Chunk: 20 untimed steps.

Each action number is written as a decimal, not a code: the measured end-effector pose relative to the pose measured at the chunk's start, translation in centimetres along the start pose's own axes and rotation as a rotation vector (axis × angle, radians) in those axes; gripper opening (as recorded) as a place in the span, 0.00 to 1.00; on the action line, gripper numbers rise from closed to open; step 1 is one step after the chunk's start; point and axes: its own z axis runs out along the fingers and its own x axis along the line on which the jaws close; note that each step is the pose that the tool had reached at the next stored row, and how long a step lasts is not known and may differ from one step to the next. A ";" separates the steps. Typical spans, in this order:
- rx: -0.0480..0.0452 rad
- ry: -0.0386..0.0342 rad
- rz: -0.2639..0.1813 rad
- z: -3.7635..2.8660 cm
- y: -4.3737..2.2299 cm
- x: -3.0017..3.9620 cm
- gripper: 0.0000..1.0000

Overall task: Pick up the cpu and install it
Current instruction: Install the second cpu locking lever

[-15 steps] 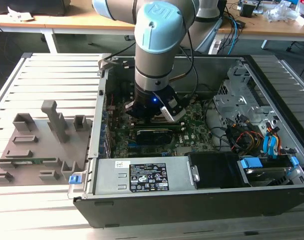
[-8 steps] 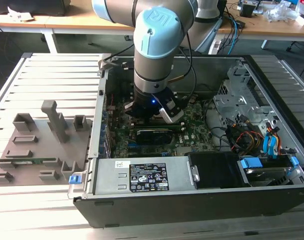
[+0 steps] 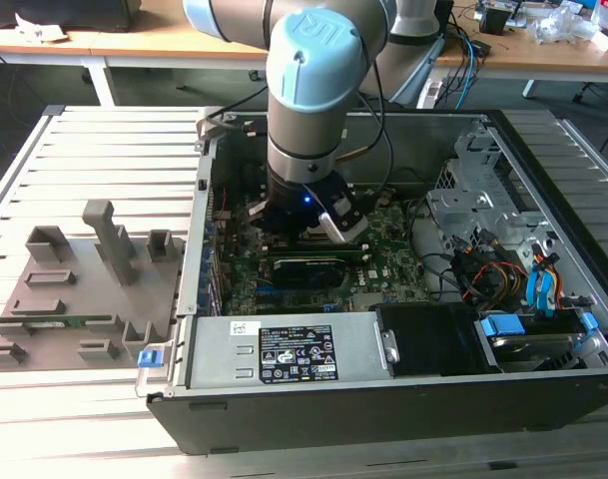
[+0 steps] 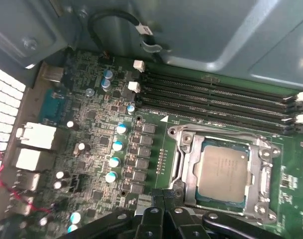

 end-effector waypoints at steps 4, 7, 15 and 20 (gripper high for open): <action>0.0452 0.0102 0.002 -0.81 0.14 -0.91 0.11; 0.0661 0.0217 0.003 -0.75 0.27 -2.92 0.11; 0.1449 0.0385 0.006 -0.17 3.65 -5.33 0.11; 0.1735 0.0437 0.006 -2.50 4.70 -5.49 0.11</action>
